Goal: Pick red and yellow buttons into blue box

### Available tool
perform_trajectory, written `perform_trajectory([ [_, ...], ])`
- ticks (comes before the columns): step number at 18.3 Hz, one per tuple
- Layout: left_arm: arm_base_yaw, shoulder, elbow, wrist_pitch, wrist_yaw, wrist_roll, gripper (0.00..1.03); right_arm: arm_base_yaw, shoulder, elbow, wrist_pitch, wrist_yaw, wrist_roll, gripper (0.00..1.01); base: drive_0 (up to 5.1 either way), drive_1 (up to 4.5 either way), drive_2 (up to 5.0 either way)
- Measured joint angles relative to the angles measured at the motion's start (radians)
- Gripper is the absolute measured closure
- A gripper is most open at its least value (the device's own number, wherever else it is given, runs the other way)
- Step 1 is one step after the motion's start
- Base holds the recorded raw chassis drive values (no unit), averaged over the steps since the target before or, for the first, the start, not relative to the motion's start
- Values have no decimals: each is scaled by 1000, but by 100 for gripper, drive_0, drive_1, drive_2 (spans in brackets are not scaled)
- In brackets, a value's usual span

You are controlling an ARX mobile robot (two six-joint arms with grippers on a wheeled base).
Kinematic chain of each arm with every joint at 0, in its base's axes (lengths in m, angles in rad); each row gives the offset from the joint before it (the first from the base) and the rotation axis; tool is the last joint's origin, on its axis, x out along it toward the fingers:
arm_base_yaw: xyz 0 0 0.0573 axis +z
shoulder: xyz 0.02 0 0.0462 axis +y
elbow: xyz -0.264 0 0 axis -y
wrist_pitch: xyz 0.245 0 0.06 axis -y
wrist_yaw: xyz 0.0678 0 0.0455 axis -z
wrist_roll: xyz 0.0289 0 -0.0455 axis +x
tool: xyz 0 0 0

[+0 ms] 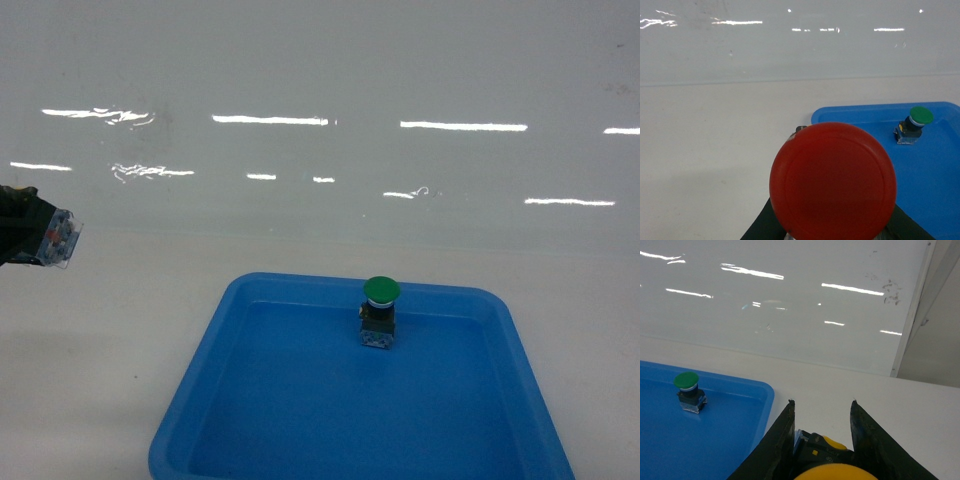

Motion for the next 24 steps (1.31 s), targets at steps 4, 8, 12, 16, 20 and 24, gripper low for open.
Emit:
perform_trajectory([
  [4, -52, -56, -16, 80, -79, -46, 81, 0, 0, 0, 0, 0, 0, 71, 0, 0, 0],
  [8, -52, -55, -16, 81, -79, -49, 81, -2, 2, 0, -3, 2, 0, 71, 4, -261, 269],
  [12, -51, -55, -16, 81, -80, -50, 81, -5, 0, -1, 0, 0, 0, 71, -6, -430, 418],
  [16, -45, -55, -16, 82, -87, -50, 81, -4, -4, -1, 3, -1, 0, 71, 267, -457, 177],
  [20, -52, -55, -17, 81, -82, -50, 81, -5, -4, -2, 0, 0, 0, 71, 452, -403, -45],
  [24, -51, -58, -17, 84, -82, -50, 81, -5, -6, -2, 4, 0, 0, 71, 491, -292, -194],
])
